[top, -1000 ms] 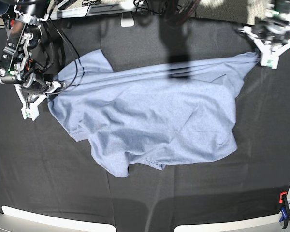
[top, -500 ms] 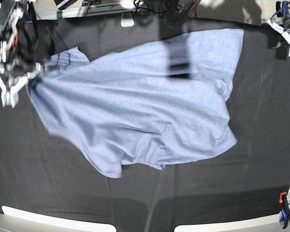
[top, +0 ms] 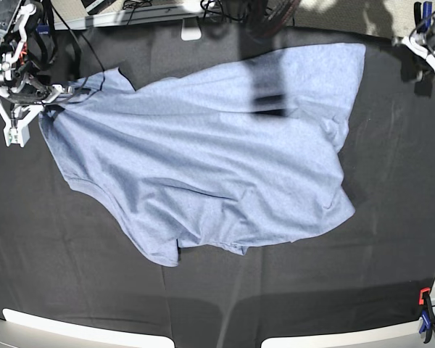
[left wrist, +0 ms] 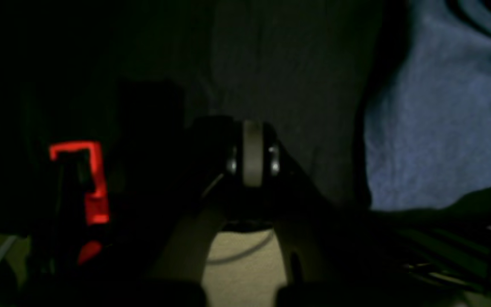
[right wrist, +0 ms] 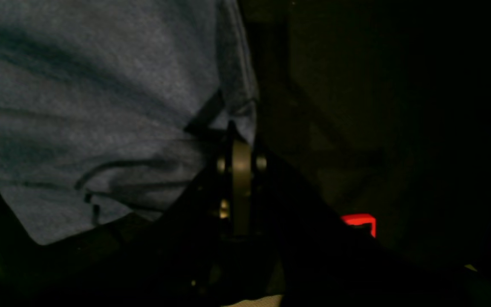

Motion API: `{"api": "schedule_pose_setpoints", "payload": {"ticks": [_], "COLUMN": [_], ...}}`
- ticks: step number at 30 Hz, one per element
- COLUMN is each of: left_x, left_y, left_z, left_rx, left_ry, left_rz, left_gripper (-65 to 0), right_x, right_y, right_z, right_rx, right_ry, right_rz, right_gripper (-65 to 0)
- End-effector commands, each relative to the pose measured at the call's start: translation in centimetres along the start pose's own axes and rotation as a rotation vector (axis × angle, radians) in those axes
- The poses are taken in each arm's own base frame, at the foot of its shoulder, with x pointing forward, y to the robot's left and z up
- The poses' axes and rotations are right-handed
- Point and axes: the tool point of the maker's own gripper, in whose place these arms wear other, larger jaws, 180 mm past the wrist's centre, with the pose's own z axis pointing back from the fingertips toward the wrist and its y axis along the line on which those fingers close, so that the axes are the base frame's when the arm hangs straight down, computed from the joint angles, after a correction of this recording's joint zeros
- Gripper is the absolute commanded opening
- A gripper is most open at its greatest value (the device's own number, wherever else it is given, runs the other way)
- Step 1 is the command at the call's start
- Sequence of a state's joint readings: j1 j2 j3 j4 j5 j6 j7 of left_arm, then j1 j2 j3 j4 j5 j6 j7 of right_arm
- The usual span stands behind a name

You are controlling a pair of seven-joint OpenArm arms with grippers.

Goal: Layout the t-shirt on the table in an organized manner, then fold the t-shirt properly
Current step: 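Stretch the shirt between both grippers, then release it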

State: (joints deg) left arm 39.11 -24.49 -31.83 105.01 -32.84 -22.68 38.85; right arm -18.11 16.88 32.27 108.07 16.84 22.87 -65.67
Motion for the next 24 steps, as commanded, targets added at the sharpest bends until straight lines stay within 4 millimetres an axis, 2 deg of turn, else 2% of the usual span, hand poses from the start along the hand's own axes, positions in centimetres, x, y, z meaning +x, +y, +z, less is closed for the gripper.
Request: {"api": "schedule_pose_setpoints", "payload": {"ticks": [1,3,5,6,8,10,13,16,21,24], "left_x": [1.3,1.6,1.9,2.1,2.6,3.2,4.2,5.6,8.2,9.8], "left_y": [0.1,0.1,0.1,0.1,0.1,0.1,0.1,-0.1,-0.2,-0.3], "left_z": [0.2,0.1,0.0,0.0,-0.1,-0.3,-0.5,-0.8,-1.1,-1.3], "left_rx": [-0.003,-0.003,-0.003,-0.003,-0.003,-0.004,-0.005,-0.018,-0.025,-0.029], "left_ry": [-0.040,-0.047,-0.053,-0.057,-0.071,-0.091,-0.116,-0.156,-0.225,-0.271], "left_rz": [-0.015,-0.016,-0.017,-0.017,-0.017,-0.019,-0.020,-0.009,-0.010,-0.010], "left_gripper": [-65.0,-65.0,-64.3,-58.7,-49.2,-45.2,-45.1,-45.1,-45.1,-45.1], "right_x": [1.2,1.2,1.2,1.2,1.3,1.4,2.3,4.3,9.7,11.8], "right_y": [-0.6,-0.4,-0.4,-0.5,-0.6,-0.9,-1.5,-1.8,0.4,0.9], "right_z": [0.6,0.6,0.6,0.6,0.7,0.7,1.0,1.3,2.2,2.7], "right_rx": [-0.014,-0.006,-0.006,-0.007,-0.010,-0.017,-0.032,-0.035,0.085,0.112], "right_ry": [-0.038,-0.038,-0.038,-0.038,-0.040,-0.041,-0.056,-0.104,-0.299,-0.356], "right_rz": [0.043,0.064,0.064,0.065,0.068,0.076,0.088,0.088,0.053,0.072], "right_gripper": [-57.8,-45.3,-36.2,-34.0,-33.3,-33.3,-33.4,-33.4,-33.4,-33.4]}}
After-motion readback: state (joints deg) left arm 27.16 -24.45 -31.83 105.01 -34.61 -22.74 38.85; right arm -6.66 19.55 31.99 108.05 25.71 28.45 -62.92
